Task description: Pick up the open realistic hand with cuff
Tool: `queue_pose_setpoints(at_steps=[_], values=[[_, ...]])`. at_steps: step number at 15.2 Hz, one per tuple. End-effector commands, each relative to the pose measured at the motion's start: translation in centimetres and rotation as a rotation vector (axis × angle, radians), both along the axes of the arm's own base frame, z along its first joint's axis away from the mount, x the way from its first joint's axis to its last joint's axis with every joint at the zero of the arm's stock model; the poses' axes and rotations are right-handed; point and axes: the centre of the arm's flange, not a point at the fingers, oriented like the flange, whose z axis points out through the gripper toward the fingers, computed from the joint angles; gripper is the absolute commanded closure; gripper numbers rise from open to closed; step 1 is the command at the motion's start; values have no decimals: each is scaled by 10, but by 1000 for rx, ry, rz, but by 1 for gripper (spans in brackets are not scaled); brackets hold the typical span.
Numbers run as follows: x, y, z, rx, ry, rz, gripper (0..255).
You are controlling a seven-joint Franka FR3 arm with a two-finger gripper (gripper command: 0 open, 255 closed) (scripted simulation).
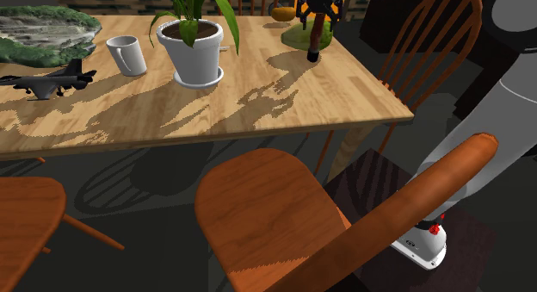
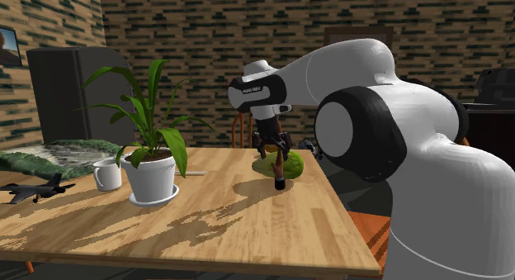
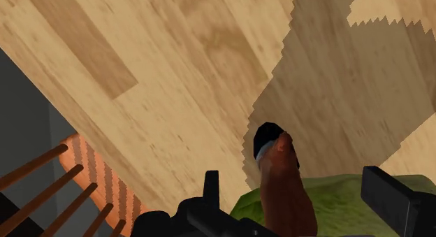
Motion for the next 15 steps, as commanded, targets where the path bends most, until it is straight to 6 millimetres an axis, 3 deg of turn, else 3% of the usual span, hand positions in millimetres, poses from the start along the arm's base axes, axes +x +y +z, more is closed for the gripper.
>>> queue_pose_setpoints(at_steps=[1, 4, 5, 15], values=[[1, -5, -10, 0, 0, -8, 0], [1, -5, -13, 0, 0, -8, 0], [2, -5, -13, 0, 0, -8, 255], [1, -5, -8, 0, 0, -8, 255]])
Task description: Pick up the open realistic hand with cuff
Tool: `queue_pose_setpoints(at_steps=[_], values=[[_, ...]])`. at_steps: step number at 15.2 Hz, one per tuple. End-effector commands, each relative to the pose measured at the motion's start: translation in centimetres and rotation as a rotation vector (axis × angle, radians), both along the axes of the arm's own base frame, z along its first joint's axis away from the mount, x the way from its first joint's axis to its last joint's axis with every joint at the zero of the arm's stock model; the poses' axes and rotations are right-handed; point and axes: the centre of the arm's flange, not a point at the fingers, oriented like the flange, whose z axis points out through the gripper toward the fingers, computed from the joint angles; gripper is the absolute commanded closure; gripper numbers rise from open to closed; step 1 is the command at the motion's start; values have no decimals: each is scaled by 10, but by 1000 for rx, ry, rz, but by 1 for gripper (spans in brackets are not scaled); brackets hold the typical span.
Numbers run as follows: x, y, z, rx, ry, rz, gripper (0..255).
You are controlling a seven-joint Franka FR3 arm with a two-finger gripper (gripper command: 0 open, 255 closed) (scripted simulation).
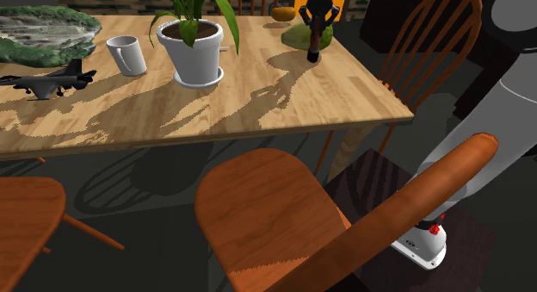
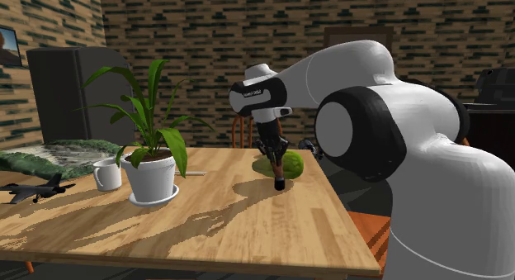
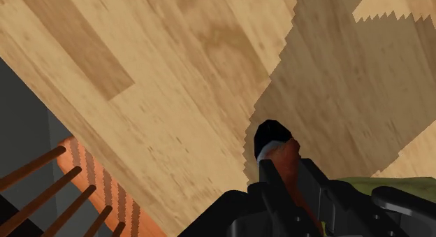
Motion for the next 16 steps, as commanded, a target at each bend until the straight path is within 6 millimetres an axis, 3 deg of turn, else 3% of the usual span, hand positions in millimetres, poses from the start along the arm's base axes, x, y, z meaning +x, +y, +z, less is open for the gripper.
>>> queue_pose_setpoints(at_steps=[1, 14, 16], values=[[0, -1, 8, 0, 1, -2, 255], [0, -1, 77, 0, 1, -2, 255], [0, -1, 78, 0, 1, -2, 255]])
